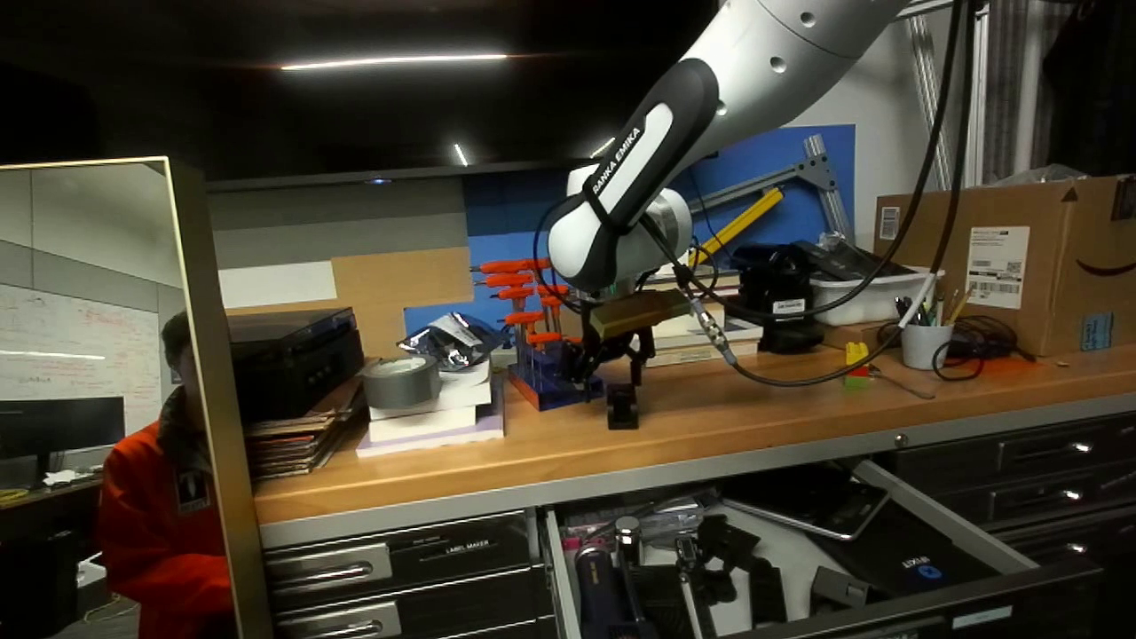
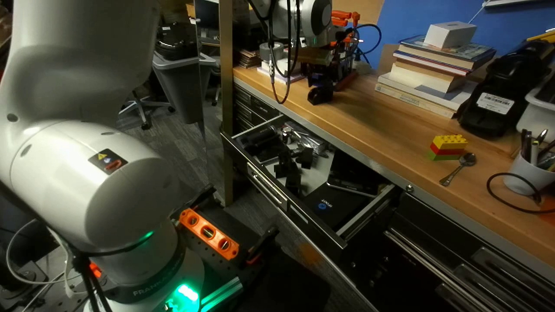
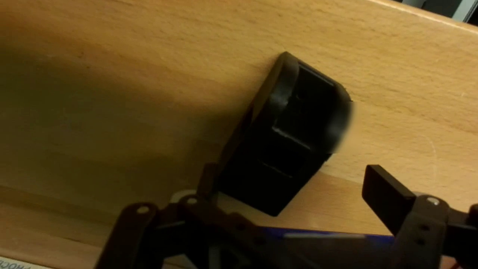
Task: Pick up the black objects from the counter and put them in the open drawer and close it
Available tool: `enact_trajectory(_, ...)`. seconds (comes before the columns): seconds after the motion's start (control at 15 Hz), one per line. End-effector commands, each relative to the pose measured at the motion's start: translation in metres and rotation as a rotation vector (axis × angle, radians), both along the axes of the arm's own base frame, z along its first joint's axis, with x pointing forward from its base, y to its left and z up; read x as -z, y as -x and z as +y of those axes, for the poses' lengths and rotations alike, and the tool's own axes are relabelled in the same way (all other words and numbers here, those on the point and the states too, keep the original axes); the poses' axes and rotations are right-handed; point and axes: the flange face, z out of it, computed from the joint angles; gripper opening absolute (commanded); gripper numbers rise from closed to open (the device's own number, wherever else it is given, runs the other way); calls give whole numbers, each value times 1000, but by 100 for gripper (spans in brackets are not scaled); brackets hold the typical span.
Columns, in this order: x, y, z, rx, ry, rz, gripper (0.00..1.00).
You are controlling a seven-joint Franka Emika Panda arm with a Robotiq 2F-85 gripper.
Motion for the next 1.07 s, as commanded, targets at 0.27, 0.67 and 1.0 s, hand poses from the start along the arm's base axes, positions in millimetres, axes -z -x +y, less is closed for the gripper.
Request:
enact_trajectory(0.27, -9, -10, -1, 105, 218, -72, 100)
enact_trajectory(0.67, 3, 1, 1, 131, 191, 66, 100)
enact_trajectory(1.0, 17, 7, -2, 153, 92, 165, 100)
